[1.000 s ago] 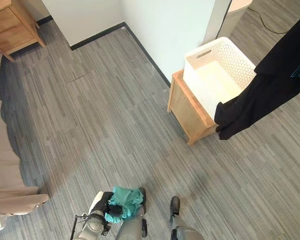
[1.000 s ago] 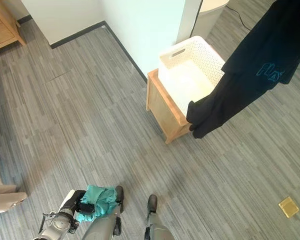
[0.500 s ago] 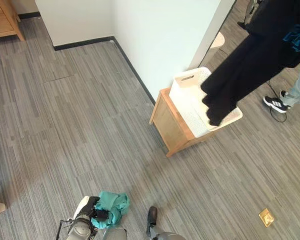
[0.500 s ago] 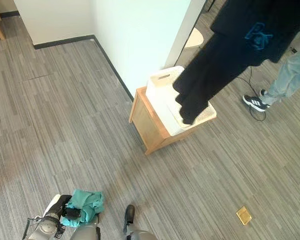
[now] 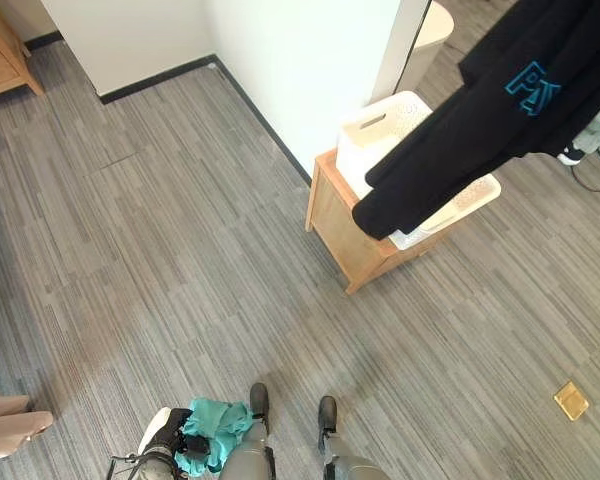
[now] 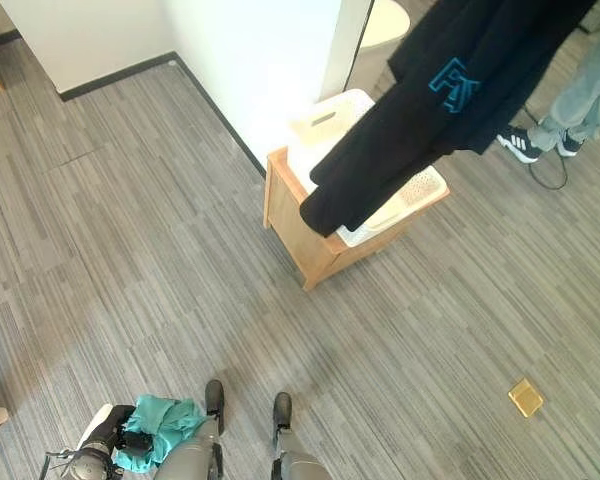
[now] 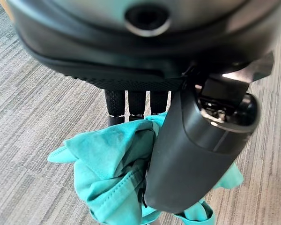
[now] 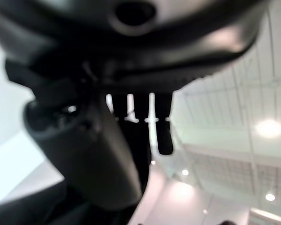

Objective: Pick up bed clothes into laundry basket.

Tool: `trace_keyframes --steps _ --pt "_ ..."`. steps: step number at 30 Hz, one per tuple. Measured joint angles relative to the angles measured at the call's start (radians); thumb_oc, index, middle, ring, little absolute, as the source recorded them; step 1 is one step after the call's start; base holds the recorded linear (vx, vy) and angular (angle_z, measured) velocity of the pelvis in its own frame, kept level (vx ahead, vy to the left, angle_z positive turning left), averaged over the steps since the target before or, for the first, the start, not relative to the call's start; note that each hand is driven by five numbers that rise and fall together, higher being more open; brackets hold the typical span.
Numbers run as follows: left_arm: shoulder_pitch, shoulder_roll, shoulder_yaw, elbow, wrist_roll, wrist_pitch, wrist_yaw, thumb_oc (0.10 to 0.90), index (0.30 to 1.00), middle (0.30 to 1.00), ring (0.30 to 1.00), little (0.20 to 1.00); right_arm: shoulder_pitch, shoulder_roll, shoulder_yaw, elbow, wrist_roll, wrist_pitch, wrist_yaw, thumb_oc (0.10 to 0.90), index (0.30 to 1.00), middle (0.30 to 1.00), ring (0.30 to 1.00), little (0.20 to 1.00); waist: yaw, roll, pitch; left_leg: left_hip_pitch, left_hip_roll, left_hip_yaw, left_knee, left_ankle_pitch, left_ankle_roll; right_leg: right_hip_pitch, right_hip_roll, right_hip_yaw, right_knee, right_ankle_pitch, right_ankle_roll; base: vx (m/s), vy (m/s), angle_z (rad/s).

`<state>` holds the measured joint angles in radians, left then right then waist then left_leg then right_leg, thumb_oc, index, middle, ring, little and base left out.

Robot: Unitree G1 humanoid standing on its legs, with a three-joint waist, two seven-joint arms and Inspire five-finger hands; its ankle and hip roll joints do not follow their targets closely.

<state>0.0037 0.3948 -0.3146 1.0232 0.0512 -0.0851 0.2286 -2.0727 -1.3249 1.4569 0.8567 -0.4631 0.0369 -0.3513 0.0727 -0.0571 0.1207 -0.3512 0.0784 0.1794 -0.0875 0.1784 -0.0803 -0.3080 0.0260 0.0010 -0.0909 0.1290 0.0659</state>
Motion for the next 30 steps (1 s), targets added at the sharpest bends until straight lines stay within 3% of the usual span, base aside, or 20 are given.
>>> trace_keyframes --steps 9,17,24,27,28,30 --pt "-0.056 -0.040 -0.038 0.031 0.001 -0.019 0.013 0.400 0.300 0.300 0.300 0.300 0.022 0.013 -0.003 0.081 0.007 0.000 -0.005 0.400 0.300 0.300 0.300 0.300 0.034 0.002 0.001 -0.079 0.007 -0.034 0.000 0.010 -0.008 -0.064 0.009 -0.034 0.000 -0.005 0.006 0.00 -0.027 0.10" --pt "-0.100 -0.075 -0.071 0.050 0.003 -0.019 0.029 0.400 0.300 0.300 0.300 0.300 0.052 0.023 -0.020 0.265 0.015 0.002 -0.021 0.400 0.300 0.300 0.300 0.300 0.080 0.053 0.043 -0.129 -0.002 -0.075 0.000 0.020 -0.005 -0.098 0.005 -0.073 0.000 -0.008 0.009 -0.01 -0.025 0.14" --pt "-0.138 -0.081 -0.078 0.063 0.008 -0.027 0.058 0.400 0.300 0.300 0.300 0.300 0.234 0.045 -0.217 0.320 0.053 0.019 -0.046 0.400 0.300 0.300 0.300 0.300 0.090 0.075 0.056 -0.208 -0.005 -0.076 0.001 0.028 0.003 -0.182 0.002 -0.074 0.012 -0.008 0.010 -0.05 -0.010 0.00" --pt "-0.182 -0.086 -0.083 0.060 0.011 -0.029 0.065 0.400 0.300 0.300 0.300 0.300 0.325 0.060 -0.272 0.319 0.058 0.023 -0.044 0.400 0.300 0.300 0.300 0.300 0.106 0.102 0.071 -0.252 -0.004 -0.077 0.001 0.035 0.009 -0.228 0.001 -0.077 0.020 -0.005 0.007 -0.02 -0.009 0.01" --pt "-0.189 -0.086 -0.083 0.055 0.012 -0.032 0.069 0.400 0.300 0.300 0.300 0.300 0.368 0.072 -0.305 0.316 0.063 0.024 -0.047 0.800 0.900 0.900 0.900 0.900 0.112 0.112 0.077 -0.258 -0.005 -0.076 0.001 0.035 0.009 -0.234 0.001 -0.075 0.020 -0.005 0.006 -0.04 -0.016 0.00" --pt "-0.196 -0.081 -0.082 0.057 0.011 -0.036 0.073 0.400 0.300 0.300 0.300 0.300 0.443 0.131 -0.371 0.323 0.094 0.023 -0.042 0.800 0.900 0.900 0.900 0.900 0.109 0.116 0.080 -0.266 -0.005 -0.077 0.001 0.035 0.009 -0.245 0.002 -0.076 0.023 -0.005 0.006 0.00 0.000 0.00"
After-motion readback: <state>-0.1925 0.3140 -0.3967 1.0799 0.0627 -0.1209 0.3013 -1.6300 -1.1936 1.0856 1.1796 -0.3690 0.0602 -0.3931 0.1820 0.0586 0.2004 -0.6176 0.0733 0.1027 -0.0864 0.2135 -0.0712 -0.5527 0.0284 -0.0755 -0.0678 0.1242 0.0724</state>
